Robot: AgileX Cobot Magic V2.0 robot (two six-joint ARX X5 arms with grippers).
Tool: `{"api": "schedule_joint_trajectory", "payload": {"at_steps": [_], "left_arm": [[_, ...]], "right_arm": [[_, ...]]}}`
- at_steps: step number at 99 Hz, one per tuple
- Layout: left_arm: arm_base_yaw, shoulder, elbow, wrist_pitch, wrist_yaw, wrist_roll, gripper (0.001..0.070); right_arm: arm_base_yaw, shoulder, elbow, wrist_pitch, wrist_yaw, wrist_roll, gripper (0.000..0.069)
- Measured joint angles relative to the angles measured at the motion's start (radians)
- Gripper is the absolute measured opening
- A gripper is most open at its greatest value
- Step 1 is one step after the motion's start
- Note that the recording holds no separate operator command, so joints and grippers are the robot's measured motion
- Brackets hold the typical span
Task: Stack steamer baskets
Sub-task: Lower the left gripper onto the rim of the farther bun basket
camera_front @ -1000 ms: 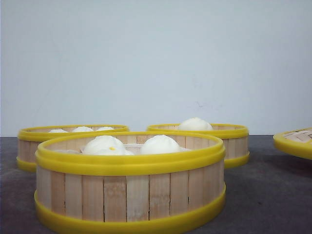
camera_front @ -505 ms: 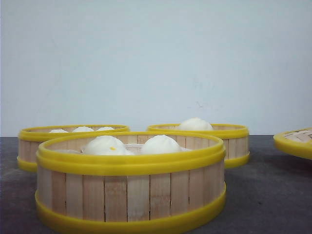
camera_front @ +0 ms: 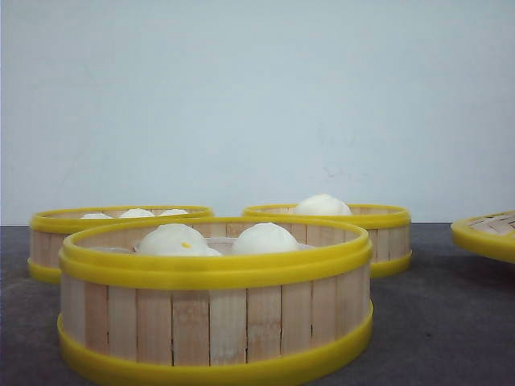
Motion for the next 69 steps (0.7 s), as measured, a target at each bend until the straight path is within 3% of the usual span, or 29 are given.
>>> {"api": "schedule_joint_trajectory", "payload": {"at_steps": [6,15,36,69], "left_arm": [[-0.008,0.001,0.0,-0.001,0.006,0.014,0.0291],[-0.025,0.011,0.0,0.0,0.021,0.034,0.0332],[-0.062,0.125,0.004,-0.005,0.024,0.043,0.0346],[-0.064,0.537,0.159,-0.105,0.005,0.051,0.0346]], "right_arm": [[0.011,0.01,0.0,-0.006,-0.006,-0.001,0.0395],[0.024,0.026,0.0,-0.006,-0.026,-0.001,0.0445],[0.064,0.053,0.0,-0.006,-0.051,0.003,0.046],[0.114,0.086,0.0,-0.006,-0.052,0.007,0.046]]}}
